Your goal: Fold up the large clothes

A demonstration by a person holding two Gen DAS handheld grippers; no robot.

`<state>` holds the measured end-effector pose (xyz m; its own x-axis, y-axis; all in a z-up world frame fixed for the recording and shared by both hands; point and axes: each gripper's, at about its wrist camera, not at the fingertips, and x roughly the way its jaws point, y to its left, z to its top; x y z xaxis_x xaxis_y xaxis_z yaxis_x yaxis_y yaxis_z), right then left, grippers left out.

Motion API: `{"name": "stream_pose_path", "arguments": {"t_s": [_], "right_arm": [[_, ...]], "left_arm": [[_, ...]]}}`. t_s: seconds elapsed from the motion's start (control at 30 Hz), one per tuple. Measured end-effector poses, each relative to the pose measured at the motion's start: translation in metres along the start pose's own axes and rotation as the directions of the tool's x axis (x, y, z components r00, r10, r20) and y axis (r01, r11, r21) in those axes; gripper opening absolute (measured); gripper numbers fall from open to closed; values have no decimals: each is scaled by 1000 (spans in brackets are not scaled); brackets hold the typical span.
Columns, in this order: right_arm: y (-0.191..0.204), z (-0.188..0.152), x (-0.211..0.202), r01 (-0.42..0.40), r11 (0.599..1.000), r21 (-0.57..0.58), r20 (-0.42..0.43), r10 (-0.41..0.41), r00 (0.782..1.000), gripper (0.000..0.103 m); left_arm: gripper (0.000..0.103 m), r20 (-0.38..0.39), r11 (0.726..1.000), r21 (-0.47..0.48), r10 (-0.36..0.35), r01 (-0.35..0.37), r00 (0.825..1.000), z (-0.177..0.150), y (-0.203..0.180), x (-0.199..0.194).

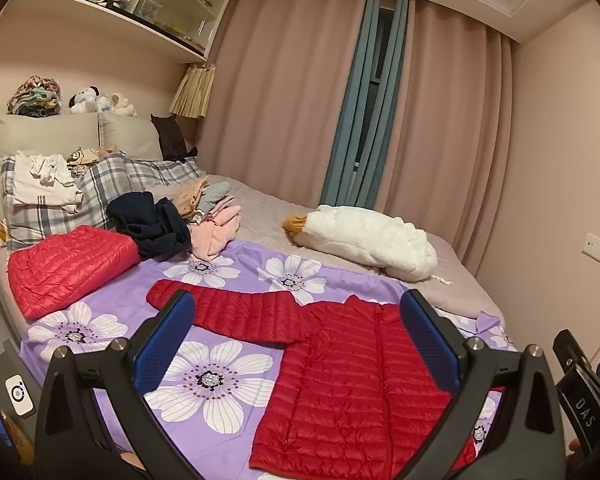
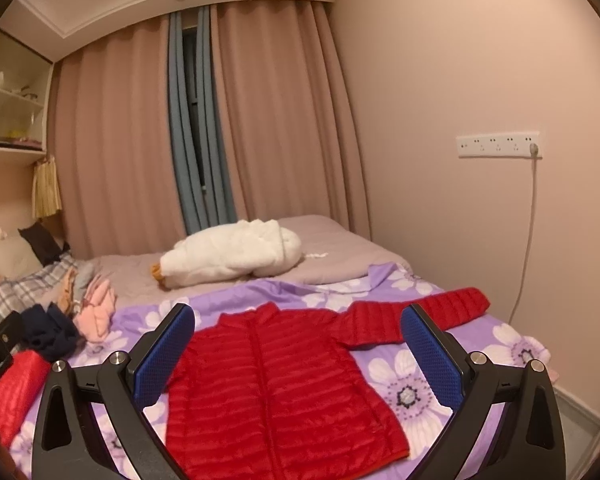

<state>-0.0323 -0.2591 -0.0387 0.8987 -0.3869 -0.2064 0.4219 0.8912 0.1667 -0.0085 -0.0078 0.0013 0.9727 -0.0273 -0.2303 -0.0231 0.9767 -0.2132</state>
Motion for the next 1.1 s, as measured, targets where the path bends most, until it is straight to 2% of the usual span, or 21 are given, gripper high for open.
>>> {"name": "stream_pose_path", "arguments": {"t_s": [0.23, 0.67, 1.1], "right_arm": [[0, 1, -2, 3, 1000, 2, 2, -3, 1000, 102], [3, 3, -5, 19, 1000, -17, 23, -19, 1000, 102], [2, 1, -4, 21, 1000, -18, 18, -21, 1000, 102]], "left_arm": [[102, 8, 1000, -11, -20, 20, 1000, 1, 1, -5], [102, 15, 1000, -7, -14, 14, 1000, 2, 1, -6], [102, 23, 1000, -20, 20, -20, 1000, 2, 6, -4]]}}
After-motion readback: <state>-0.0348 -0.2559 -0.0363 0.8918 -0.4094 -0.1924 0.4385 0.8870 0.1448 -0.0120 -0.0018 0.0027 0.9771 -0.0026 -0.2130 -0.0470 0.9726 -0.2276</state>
